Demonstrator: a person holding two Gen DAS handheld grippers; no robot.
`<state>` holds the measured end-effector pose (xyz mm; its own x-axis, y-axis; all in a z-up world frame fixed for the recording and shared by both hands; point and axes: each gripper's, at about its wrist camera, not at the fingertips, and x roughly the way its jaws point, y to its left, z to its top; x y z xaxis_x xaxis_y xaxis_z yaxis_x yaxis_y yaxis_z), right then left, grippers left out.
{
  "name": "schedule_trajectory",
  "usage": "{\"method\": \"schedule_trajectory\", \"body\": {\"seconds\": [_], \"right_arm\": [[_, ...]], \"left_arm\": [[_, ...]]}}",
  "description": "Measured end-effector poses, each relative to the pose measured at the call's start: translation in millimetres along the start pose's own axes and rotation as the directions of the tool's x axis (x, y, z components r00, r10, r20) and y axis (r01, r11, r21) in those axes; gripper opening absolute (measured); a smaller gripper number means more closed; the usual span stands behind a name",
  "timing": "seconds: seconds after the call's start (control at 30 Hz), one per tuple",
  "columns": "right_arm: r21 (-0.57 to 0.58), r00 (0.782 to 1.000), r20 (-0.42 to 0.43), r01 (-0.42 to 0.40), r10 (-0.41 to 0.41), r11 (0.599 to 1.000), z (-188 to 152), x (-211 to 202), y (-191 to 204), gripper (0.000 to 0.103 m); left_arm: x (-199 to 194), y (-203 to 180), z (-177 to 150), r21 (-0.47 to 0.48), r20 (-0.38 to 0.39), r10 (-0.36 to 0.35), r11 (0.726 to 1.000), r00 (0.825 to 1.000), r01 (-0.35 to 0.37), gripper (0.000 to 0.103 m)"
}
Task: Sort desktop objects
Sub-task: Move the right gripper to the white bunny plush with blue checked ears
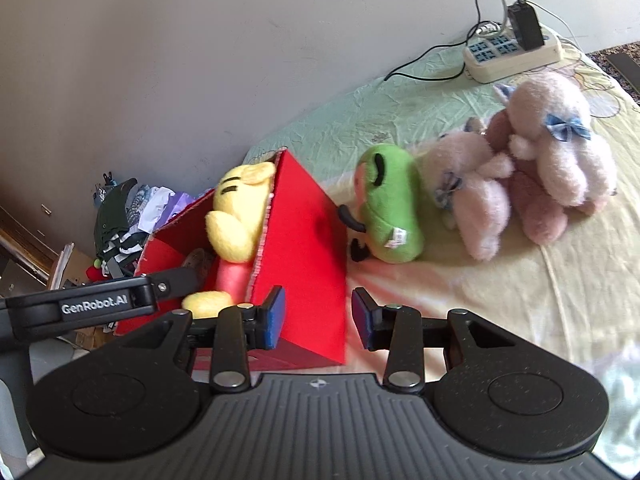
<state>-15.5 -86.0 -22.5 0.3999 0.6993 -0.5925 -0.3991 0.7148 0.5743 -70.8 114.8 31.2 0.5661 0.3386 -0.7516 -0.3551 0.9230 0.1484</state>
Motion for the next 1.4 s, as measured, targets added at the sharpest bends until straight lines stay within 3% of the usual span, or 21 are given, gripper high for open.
{"method": "schedule_trajectory", "body": {"seconds": [0.3,0.63,0.77,0.97,1.07,1.13,1.4], "right_arm": [[0.014,1.0,-0.001,0.003,-0.002,1.0,10,-33,-54,0.041],[0.059,1.0,0.008,0.014,-0.015,0.998,18,-61,-110,0.041],[0.095,1.0,0.015,0.026,-0.027,0.995,19,-68,-131,0.041],[0.129,0.998,0.025,0.052,-0.056,0.99,28,-72,-162,0.041],[0.126,0.997,0.045,0.057,-0.063,0.99,42,-72,-174,0.041],[0.136,0.996,0.059,0.059,-0.067,0.989,55,-70,-183,0.042],[0.181,0.997,0.076,-0.038,0.025,0.983,100,-47,-205,0.052]], "left_arm": [[-18,-69,3,0.029,0.013,-0.01,1.0,1.0,0.01,0.094],[-11,-147,4,0.101,-0.029,-0.047,0.994,0.998,0.05,0.095],[-1,-166,2,0.108,-0.058,-0.097,0.989,0.994,0.103,0.094],[20,-182,0,0.06,-0.095,-0.218,0.973,0.971,0.224,0.087],[31,-191,6,0.043,-0.102,-0.263,0.962,0.959,0.268,0.077],[38,-197,13,0.03,-0.102,-0.309,0.949,0.946,0.313,0.076],[64,-230,38,0.049,-0.046,-0.389,0.919,0.92,0.391,0.076]]}}
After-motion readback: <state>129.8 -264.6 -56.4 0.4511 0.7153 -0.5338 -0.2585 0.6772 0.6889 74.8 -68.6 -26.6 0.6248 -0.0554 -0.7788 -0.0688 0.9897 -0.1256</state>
